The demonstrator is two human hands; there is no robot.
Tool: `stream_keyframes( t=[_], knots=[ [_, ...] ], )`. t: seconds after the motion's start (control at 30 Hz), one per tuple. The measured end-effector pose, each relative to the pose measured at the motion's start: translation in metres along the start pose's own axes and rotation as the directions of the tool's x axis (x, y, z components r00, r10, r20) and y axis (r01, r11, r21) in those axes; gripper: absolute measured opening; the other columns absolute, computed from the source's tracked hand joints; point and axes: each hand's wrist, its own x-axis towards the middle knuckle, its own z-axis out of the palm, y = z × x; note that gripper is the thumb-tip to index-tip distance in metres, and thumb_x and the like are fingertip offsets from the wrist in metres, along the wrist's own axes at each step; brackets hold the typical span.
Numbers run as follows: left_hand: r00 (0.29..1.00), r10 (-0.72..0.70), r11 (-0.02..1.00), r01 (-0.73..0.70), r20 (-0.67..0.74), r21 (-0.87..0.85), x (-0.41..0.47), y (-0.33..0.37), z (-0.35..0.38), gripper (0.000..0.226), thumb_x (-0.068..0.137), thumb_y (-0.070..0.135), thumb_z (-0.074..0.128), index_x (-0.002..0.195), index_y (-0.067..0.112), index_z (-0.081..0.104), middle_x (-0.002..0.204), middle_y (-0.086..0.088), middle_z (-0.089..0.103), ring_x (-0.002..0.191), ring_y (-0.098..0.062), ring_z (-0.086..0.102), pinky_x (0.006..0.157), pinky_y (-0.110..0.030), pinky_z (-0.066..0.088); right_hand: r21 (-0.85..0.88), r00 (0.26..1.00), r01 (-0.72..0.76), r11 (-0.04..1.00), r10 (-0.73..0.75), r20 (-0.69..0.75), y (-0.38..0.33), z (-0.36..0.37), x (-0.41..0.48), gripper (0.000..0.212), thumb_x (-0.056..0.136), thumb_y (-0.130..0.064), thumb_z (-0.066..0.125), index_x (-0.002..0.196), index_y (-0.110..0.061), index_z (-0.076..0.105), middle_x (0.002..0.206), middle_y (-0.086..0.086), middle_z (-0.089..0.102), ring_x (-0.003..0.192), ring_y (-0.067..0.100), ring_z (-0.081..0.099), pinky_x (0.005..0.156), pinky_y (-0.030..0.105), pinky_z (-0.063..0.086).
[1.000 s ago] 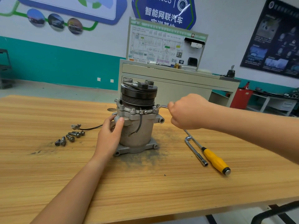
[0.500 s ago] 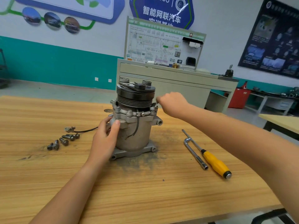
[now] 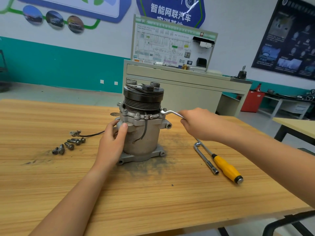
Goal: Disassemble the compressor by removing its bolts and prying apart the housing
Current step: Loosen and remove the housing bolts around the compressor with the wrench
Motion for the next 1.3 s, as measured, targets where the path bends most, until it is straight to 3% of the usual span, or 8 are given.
stream_keyframes(
  t=[0.33, 0.57, 0.77, 0.9, 1.03, 1.13, 1.2, 1.3],
  knots=[
    [1.000, -0.018, 0.999, 0.019, 0.024, -0.034, -0.001, 0.000, -0.001, 0.043, 0.094, 0.042, 0.045, 0.132, 0.022, 0.047, 0.111, 0.002, 0.057, 0.094, -0.011, 0.052, 0.068, -0.021, 0.041, -0.477, 0.997, 0.058, 0.877, -0.023, 0.079, -0.042, -0.027, -0.008, 0.013, 0.089, 0.001, 0.045, 0.087, -0.012, 0.046, 0.061, 0.001, 0.032, 0.047, 0.017, 0.029, 0.039, 0.027, 0.023],
    [1.000, -0.006, 0.999, 0.007, 0.017, -0.036, 0.000, 0.000, -0.001, 0.043, 0.094, 0.041, 0.044, 0.132, 0.021, 0.047, 0.112, 0.003, 0.058, 0.095, -0.010, 0.053, 0.065, -0.020, 0.040, -0.485, 0.988, 0.154, 0.861, -0.135, 0.072, -0.017, -0.025, -0.003, 0.012, 0.095, -0.022, 0.035, 0.089, -0.012, 0.039, 0.058, -0.001, 0.036, 0.047, 0.013, 0.034, 0.041, 0.025, 0.026],
    [1.000, -0.002, 1.000, 0.003, 0.026, -0.031, 0.001, -0.002, -0.001, 0.043, 0.094, 0.042, 0.044, 0.132, 0.023, 0.046, 0.109, 0.009, 0.057, 0.090, 0.010, 0.051, 0.065, -0.016, 0.039, -0.570, 0.988, 0.151, 0.807, -0.137, 0.067, 0.007, -0.014, 0.023, 0.011, 0.091, -0.001, 0.037, 0.097, -0.010, 0.042, 0.057, -0.002, 0.035, 0.045, 0.013, 0.032, 0.041, 0.024, 0.022],
    [1.000, 0.006, 1.000, -0.006, 0.007, -0.018, 0.002, -0.003, 0.001, 0.042, 0.095, 0.039, 0.044, 0.132, 0.021, 0.047, 0.103, 0.014, 0.057, 0.084, 0.017, 0.049, 0.061, -0.003, 0.039, -0.509, 0.963, 0.148, 0.848, -0.240, -0.119, 0.018, 0.004, 0.051, 0.028, 0.092, 0.000, 0.039, 0.118, -0.007, 0.043, 0.087, 0.005, 0.059, 0.078, 0.025, 0.057, 0.077, 0.032, 0.043],
    [0.999, 0.026, 1.000, -0.026, -0.019, -0.004, 0.004, -0.005, 0.003, 0.039, 0.095, 0.036, 0.045, 0.130, 0.019, 0.049, 0.098, 0.025, 0.052, 0.081, 0.029, 0.046, 0.061, 0.004, 0.034, -0.463, 0.930, 0.184, 0.867, -0.306, -0.203, 0.021, 0.016, 0.075, 0.038, 0.093, 0.002, 0.035, 0.130, -0.006, 0.039, 0.126, 0.013, 0.054, 0.118, 0.026, 0.049, 0.109, 0.041, 0.021],
    [1.000, 0.028, 0.999, -0.029, -0.013, -0.017, 0.005, -0.006, 0.002, 0.037, 0.095, 0.035, 0.046, 0.128, 0.019, 0.049, 0.099, 0.026, 0.051, 0.079, 0.032, 0.045, 0.060, 0.005, 0.034, -0.347, 0.889, 0.163, 0.924, -0.290, -0.355, 0.022, 0.019, 0.066, 0.045, 0.092, 0.005, 0.040, 0.137, -0.003, 0.039, 0.096, 0.020, 0.063, 0.082, 0.033, 0.061, 0.074, 0.043, 0.044],
    [0.999, 0.031, 0.999, -0.032, -0.009, -0.025, 0.004, -0.006, 0.002, 0.036, 0.095, 0.034, 0.046, 0.128, 0.019, 0.049, 0.098, 0.025, 0.051, 0.078, 0.033, 0.044, 0.058, 0.006, 0.033, -0.112, 0.848, 0.075, 0.991, -0.123, -0.516, 0.025, 0.014, 0.046, 0.046, 0.094, -0.001, 0.044, 0.139, -0.003, 0.036, 0.065, 0.014, 0.054, 0.047, 0.025, 0.046, 0.045, 0.030, 0.031],
    [0.999, 0.032, 0.999, -0.033, -0.009, -0.037, 0.003, -0.005, 0.002, 0.035, 0.095, 0.035, 0.046, 0.128, 0.020, 0.048, 0.098, 0.026, 0.050, 0.077, 0.033, 0.044, 0.057, 0.006, 0.033, 0.062, 0.906, -0.059, 0.996, 0.080, -0.417, 0.031, 0.005, 0.022, 0.041, 0.099, -0.014, 0.034, 0.140, -0.014, 0.032, 0.055, 0.002, 0.042, 0.043, 0.018, 0.035, 0.042, 0.026, 0.021]
  ],
)
